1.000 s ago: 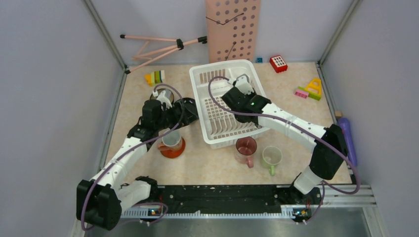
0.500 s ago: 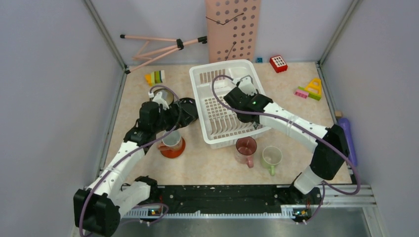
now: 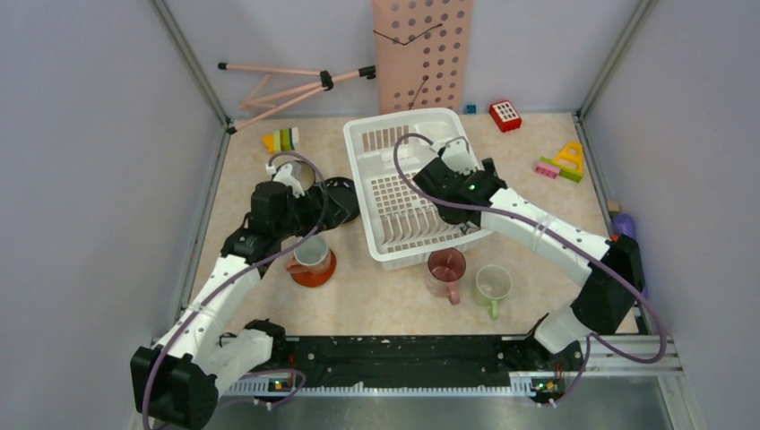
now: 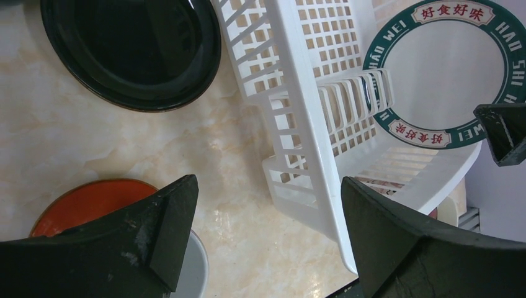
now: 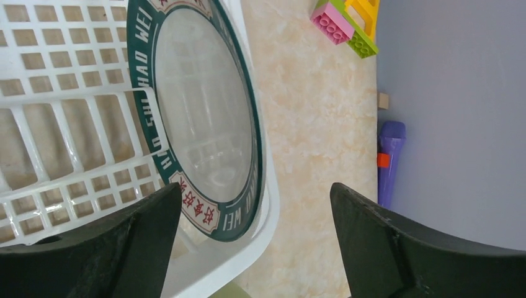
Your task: Load the mixed dishes into the dish rack
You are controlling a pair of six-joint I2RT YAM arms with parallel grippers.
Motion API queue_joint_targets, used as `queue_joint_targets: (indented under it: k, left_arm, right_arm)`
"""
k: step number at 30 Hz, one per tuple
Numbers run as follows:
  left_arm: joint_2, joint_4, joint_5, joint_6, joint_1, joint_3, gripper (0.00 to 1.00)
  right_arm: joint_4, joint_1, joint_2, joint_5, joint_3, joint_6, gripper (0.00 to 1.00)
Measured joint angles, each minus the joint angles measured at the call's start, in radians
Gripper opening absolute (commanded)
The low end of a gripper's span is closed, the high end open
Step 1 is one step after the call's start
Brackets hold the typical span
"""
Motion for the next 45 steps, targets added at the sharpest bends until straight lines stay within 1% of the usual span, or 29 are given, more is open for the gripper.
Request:
queue_joint_targets:
  k: [5, 10, 14, 20, 22, 25, 31, 33, 36, 42, 45]
  left_arm:
    - [-0.025, -0.045, -0.038, 0.024, 0.0, 0.039, 0.92]
    - [-0.058, -0.08, -0.072, 0.043, 0.0, 0.064, 0.93]
    - [-0.071, -0.109, -0.095, 0.048, 0.0, 0.071, 0.93]
    - [-0.074, -0.146, -0.117, 0.051, 0.0, 0.071, 0.93]
    - [-0.076, -0.151, -0.119, 0.051, 0.0, 0.071, 0.93]
    - [-0.08, -0.152, -0.119, 0.051, 0.0, 0.071, 0.93]
    - [-0.08, -0.152, -0.118, 0.051, 0.0, 0.071, 0.93]
    - [-0.08, -0.152, -0.118, 0.051, 0.0, 0.071, 0.92]
    - [-0.08, -0.153, -0.117, 0.051, 0.0, 0.071, 0.9]
    - [-0.08, -0.183, -0.123, 0.068, -0.001, 0.09, 0.9]
    - [-0.08, -0.185, -0.121, 0.07, -0.008, 0.093, 0.9]
  right_arm:
    - [0.029, -0.017, -0.064, -0.025, 0.0, -0.019, 0.91]
    - [0.1, -0.093, -0.116, -0.101, 0.0, -0.066, 0.88]
    - [0.129, -0.129, -0.102, -0.134, 0.0, -0.092, 0.81]
    - [0.134, -0.159, -0.066, -0.17, -0.017, -0.084, 0.62]
    - [0.131, -0.162, -0.066, -0.188, -0.039, -0.075, 0.61]
    - [0.129, -0.164, -0.071, -0.224, -0.089, -0.058, 0.62]
    - [0.098, -0.164, -0.108, -0.29, -0.174, -0.028, 0.75]
    - [0.09, -0.164, -0.12, -0.297, -0.177, -0.027, 0.77]
    - [0.087, -0.164, -0.144, -0.306, -0.172, -0.03, 0.78]
    - [0.091, -0.164, -0.19, -0.322, -0.102, -0.041, 0.78]
    - [0.093, -0.164, -0.235, -0.333, -0.099, -0.045, 0.78]
